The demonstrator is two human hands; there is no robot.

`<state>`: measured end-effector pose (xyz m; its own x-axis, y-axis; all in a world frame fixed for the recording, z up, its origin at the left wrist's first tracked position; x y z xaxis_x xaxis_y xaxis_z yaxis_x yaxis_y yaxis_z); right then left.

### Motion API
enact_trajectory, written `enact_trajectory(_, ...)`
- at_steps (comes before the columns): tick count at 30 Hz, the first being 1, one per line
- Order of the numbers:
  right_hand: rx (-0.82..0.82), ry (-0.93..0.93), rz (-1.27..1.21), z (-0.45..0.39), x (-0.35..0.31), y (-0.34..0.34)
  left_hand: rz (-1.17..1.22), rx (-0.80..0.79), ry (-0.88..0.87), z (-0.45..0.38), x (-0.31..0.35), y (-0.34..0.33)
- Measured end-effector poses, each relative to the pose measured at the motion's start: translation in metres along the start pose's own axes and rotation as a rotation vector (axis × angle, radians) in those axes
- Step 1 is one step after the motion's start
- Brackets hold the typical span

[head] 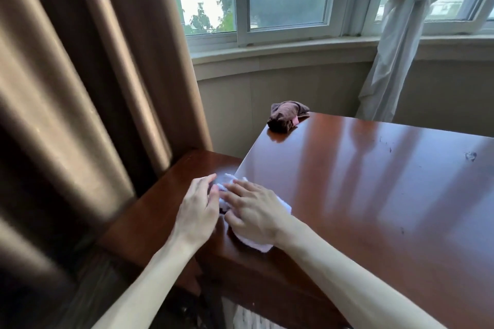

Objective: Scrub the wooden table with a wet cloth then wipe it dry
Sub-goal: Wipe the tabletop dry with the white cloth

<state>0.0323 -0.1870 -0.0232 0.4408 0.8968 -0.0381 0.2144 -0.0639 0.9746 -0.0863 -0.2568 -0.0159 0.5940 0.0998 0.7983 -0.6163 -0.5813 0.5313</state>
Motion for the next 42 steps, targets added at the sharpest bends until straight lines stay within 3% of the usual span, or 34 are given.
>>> enact_trajectory(5, 0.034, 0.119, -0.139, 0.057, -0.042, 0.023, -0.064, -0.041, -0.085, 0.048, 0.004, 0.020)
enact_trajectory(7, -0.030, -0.009, -0.113, 0.043, -0.011, 0.022, -0.078, -0.049, -0.120, 0.063, 0.006, 0.024)
enact_trajectory(9, -0.059, -0.249, -0.023, 0.021, 0.027, 0.020, -0.090, -0.057, -0.112, 0.079, 0.002, 0.026)
enact_trajectory(11, -0.040, -0.370, 0.039, 0.015, 0.024, 0.015, -0.104, -0.053, -0.095, 0.094, -0.004, 0.029)
enact_trajectory(14, -0.022, -0.136, 0.007, 0.043, -0.041, 0.013, -0.116, -0.034, -0.051, 0.094, -0.009, 0.038)
enact_trajectory(16, -0.020, -0.021, -0.054, 0.058, -0.047, 0.019, -0.127, -0.056, -0.012, 0.088, -0.011, 0.039)
enact_trajectory(21, -0.024, -0.471, 0.019, 0.037, 0.027, 0.026, -0.193, -0.086, -0.034, 0.093, -0.011, 0.035)
enact_trajectory(25, 0.009, -0.124, -0.028, 0.074, -0.036, 0.019, -0.182, -0.065, -0.059, 0.092, -0.008, 0.031)
enact_trajectory(26, 0.001, -0.137, -0.050, 0.081, -0.027, 0.022, -0.181, -0.070, -0.065, 0.088, -0.005, 0.028)
enact_trajectory(30, 0.015, -0.516, 0.042, 0.073, 0.051, 0.034, -0.255, -0.113, -0.117, 0.072, 0.008, 0.008)
enact_trajectory(32, 0.009, -0.304, 0.092, 0.078, 0.020, 0.030, -0.280, -0.120, -0.146, 0.062, 0.013, 0.001)
enact_trajectory(34, 0.001, -0.147, -0.008, 0.099, -0.009, 0.028, -0.269, -0.148, -0.148, 0.053, 0.017, -0.010)
enact_trajectory(35, -0.012, -0.159, -0.043, 0.103, -0.004, 0.033, -0.259, -0.174, -0.139, 0.050, 0.019, -0.017)
enact_trajectory(39, -0.001, -0.497, 0.001, 0.090, 0.067, 0.038, -0.434, -0.241, -0.171, 0.054, 0.017, -0.042)
enact_trajectory(42, 0.065, -0.269, 0.022, 0.109, 0.024, 0.033, -0.492, -0.213, -0.181, 0.058, 0.018, -0.040)
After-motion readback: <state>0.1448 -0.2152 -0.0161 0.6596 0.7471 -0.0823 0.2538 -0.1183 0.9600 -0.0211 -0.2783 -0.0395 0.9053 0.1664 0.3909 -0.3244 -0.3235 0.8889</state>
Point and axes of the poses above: each hand's wrist, its own z-axis away from the middle knuckle, its own y-axis out of the back of the hand, x = y × z, the point moved 6 cm from there along -z, towards the middle knuckle, and after that the axes turned 9 degrees about z, right-handed, at the moved point
